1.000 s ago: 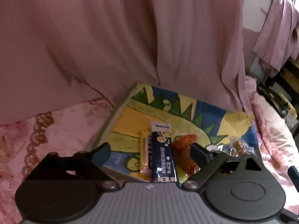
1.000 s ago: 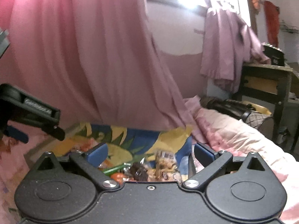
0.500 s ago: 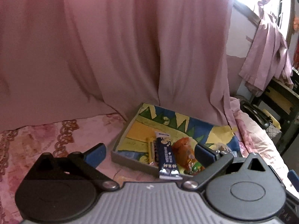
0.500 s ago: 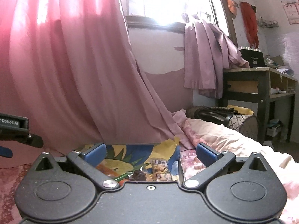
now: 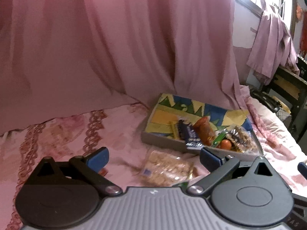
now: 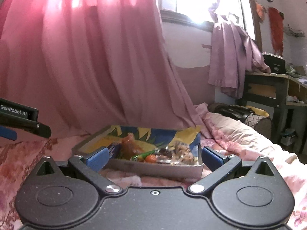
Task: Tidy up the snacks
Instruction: 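Withdraw both grippers from the box back toward the remaining snacks, then move the left gripper to the oat cluster bag while the right gripper approaches the white snack pack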
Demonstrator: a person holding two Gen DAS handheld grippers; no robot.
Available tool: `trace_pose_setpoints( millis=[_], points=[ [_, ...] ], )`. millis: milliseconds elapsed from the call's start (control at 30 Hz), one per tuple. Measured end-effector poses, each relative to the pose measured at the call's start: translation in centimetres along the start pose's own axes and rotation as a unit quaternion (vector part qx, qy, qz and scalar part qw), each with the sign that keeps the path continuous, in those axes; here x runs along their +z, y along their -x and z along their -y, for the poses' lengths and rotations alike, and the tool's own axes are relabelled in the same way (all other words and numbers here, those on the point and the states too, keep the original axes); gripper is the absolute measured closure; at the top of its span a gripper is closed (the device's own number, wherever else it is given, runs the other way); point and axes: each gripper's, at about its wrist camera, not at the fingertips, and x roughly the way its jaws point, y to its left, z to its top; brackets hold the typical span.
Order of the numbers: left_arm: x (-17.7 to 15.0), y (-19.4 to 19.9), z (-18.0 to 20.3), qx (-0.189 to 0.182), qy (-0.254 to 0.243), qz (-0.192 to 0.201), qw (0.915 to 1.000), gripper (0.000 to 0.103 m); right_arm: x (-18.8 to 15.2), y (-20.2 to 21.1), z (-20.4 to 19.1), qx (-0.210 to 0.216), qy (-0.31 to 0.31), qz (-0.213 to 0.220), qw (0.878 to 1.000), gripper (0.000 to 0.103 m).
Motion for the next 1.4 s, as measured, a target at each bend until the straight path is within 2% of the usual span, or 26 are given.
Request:
trace_pose_setpoints(
  millis=[300,667,900,1100,1400],
  points=[
    [-2.6,0.9,-3.2,0.011,0.003,-0.012,0.9999,0.001,-1.2,2.4,-1.7,0.008,0.022,-0.021,1.0,0.001],
    [-5.6,0.4,-6.0,0.019,-0.005,-0.034,0.9992,0.001,-3.0,3.1,-4.2,0.038,0.044,-0.078,0.995,0.001],
    [-6.1,0.0,-8.2,0.038,-0.003,-0.025,0.9989,0.001,-4.3,2.4,-6.2,0.055,0.089,-0.103,0.989,0.001],
    [-6.5,-0.6,-9.6,0.049,0.0,-0.033,0.9983,0.001,-5.3,1.7,-7.5,0.064,0.124,-0.125,0.982,0.001],
    [-5.7,-1.4,-10.5,0.061,0.004,-0.032,0.9976,0.001,-6.3,1.2,-9.1,0.077,0.164,-0.137,0.974,0.001]
  ],
)
